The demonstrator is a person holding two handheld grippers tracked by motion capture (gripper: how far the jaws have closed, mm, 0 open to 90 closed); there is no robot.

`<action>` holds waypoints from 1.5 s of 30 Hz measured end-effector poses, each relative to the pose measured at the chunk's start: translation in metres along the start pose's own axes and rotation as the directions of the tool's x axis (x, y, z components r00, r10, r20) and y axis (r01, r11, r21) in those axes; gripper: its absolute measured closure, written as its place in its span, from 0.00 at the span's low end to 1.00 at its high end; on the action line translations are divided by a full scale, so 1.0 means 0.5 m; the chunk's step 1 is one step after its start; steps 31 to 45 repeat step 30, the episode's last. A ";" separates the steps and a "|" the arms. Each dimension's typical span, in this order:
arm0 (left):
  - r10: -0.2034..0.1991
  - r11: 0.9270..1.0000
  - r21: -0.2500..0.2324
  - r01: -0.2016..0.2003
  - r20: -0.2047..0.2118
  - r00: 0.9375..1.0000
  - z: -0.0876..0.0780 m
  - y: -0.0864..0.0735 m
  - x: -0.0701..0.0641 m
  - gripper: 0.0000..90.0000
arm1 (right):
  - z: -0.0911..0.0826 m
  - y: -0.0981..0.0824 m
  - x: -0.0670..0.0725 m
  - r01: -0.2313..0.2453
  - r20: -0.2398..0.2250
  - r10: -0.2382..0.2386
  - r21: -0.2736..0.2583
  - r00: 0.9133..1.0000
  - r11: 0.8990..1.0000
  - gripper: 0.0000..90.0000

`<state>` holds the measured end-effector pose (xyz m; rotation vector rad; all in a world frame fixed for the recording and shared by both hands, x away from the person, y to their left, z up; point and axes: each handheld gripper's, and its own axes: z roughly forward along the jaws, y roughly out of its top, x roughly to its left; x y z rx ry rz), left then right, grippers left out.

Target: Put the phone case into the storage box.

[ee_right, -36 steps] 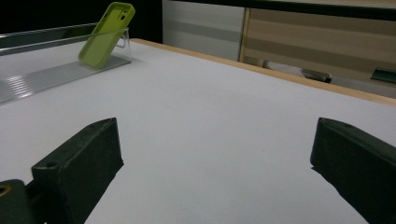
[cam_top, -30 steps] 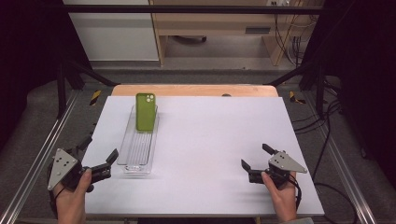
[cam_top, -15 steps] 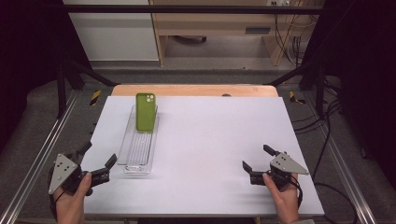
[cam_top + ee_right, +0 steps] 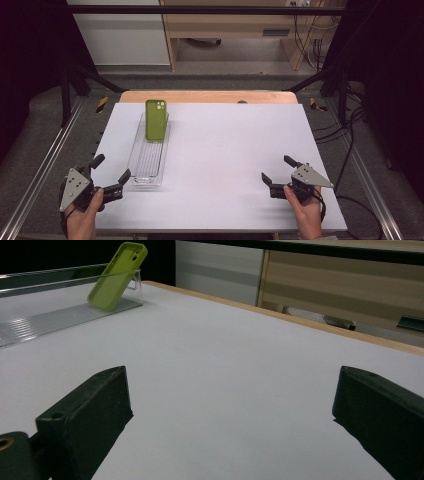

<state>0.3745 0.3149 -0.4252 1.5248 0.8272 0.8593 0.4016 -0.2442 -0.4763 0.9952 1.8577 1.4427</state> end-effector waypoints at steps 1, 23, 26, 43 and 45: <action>-0.001 1.000 -0.001 0.001 0.003 1.000 0.001 -0.001 -0.001 0.04 | 0.000 0.000 0.000 -0.001 0.000 0.001 -0.001 1.000 1.000 0.03; -0.003 1.000 -0.009 0.003 0.052 0.999 0.036 -0.028 -0.021 0.04 | 0.009 -0.001 0.002 0.018 0.057 -0.016 -0.021 0.998 1.000 0.03; -0.022 1.000 -0.014 0.023 0.041 0.999 0.045 -0.034 -0.018 0.04 | 0.013 -0.004 0.000 0.017 0.071 -0.016 -0.011 0.997 1.000 0.03; 0.014 1.000 0.008 -0.014 0.019 1.000 0.054 -0.041 -0.023 0.04 | 0.016 -0.008 -0.003 0.012 0.091 -0.012 -0.005 0.996 1.000 0.03; 0.014 1.000 0.008 -0.014 0.019 1.000 0.054 -0.041 -0.023 0.04 | 0.016 -0.008 -0.003 0.012 0.091 -0.012 -0.005 0.996 1.000 0.03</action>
